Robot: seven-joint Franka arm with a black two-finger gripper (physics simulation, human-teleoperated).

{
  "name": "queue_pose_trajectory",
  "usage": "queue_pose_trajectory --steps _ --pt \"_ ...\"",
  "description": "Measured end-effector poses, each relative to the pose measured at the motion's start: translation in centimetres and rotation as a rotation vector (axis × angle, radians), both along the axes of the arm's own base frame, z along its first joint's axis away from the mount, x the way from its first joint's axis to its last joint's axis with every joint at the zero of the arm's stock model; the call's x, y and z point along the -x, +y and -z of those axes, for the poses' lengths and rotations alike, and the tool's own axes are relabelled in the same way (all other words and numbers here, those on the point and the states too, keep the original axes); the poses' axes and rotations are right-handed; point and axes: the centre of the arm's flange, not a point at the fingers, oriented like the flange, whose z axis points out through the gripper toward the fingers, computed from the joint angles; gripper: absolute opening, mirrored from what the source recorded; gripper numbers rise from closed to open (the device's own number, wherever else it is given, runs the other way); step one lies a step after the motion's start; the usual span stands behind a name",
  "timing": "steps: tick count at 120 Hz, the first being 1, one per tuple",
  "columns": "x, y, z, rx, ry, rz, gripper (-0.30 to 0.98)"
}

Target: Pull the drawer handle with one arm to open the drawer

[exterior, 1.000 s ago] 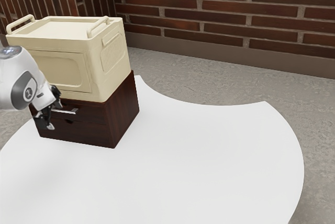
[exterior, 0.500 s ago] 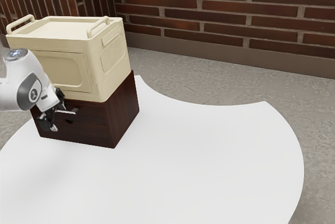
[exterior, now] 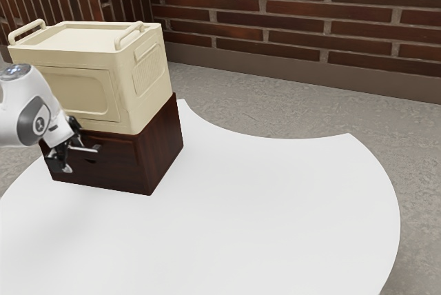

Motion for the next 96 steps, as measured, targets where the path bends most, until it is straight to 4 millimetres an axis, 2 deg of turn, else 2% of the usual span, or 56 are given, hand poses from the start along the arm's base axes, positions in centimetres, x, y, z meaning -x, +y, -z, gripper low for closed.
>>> queue_pose_trajectory --steps 18,59,74,96 --pt "1.0 -0.2 0.5 0.015 0.016 -0.012 0.69" --pt "2.8 -0.3 1.8 0.040 0.044 -0.034 0.69" --pt "3.6 -0.4 1.2 0.037 0.037 -0.039 0.65" --pt "4.7 -0.7 0.9 0.044 0.033 -0.051 0.65"
